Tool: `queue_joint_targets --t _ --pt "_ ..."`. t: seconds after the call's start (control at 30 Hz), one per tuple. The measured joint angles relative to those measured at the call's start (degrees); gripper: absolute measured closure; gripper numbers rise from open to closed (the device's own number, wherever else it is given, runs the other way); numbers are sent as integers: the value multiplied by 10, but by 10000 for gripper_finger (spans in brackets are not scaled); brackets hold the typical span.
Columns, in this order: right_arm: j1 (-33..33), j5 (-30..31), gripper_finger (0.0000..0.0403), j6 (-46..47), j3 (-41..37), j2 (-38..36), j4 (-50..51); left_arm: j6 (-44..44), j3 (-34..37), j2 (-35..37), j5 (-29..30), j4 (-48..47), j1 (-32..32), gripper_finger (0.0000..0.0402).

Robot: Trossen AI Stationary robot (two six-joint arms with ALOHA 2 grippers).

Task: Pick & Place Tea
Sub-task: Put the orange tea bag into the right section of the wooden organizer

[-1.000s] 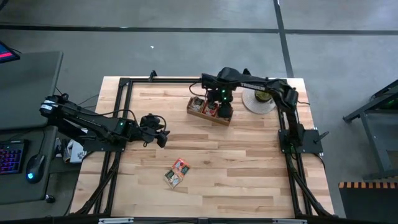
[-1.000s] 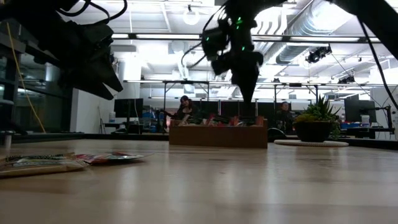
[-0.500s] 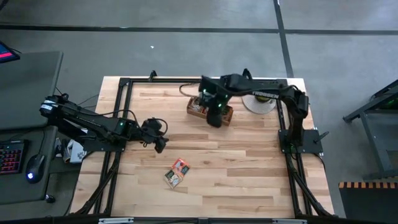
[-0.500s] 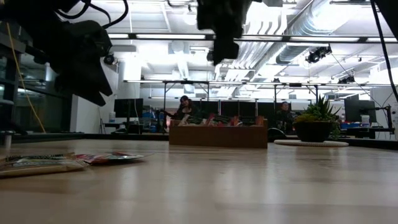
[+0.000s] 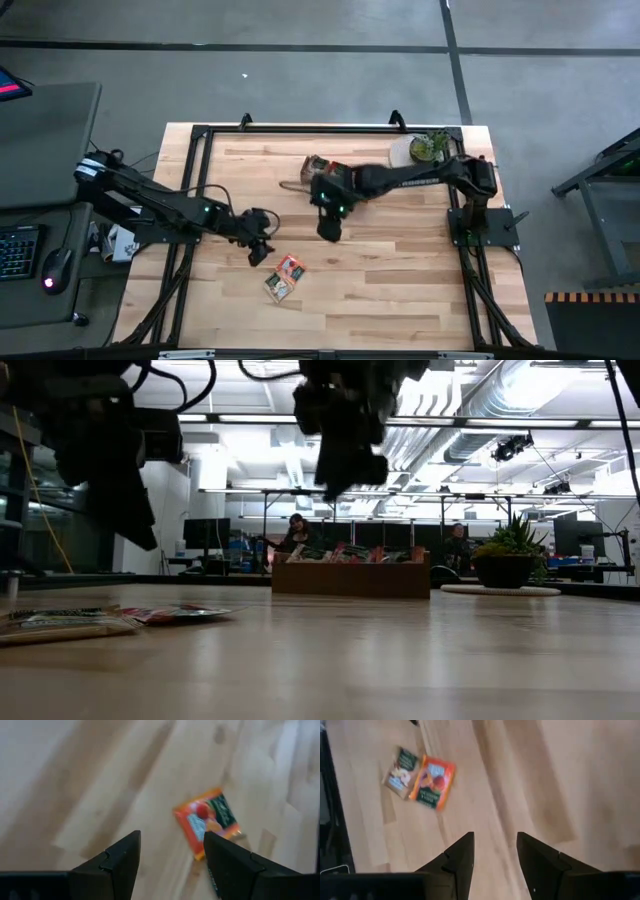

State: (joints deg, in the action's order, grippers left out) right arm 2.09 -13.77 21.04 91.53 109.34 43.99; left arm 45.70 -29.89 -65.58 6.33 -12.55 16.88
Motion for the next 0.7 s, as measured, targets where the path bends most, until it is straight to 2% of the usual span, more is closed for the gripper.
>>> queue_joint_targets --t 0.17,0.33,0.53,0.7 --pt "-44 -1 258 87 -83 0 -88 3 0 -54 -10 70 39 186" --pt "-86 0 258 144 -139 0 -186 -39 0 -100 27 121 79 186" --pt "-118 37 258 200 -169 0 -259 -60 0 -154 54 166 91 186" --pt "-139 81 258 212 -179 0 -296 -32 -1 -186 94 192 91 186"
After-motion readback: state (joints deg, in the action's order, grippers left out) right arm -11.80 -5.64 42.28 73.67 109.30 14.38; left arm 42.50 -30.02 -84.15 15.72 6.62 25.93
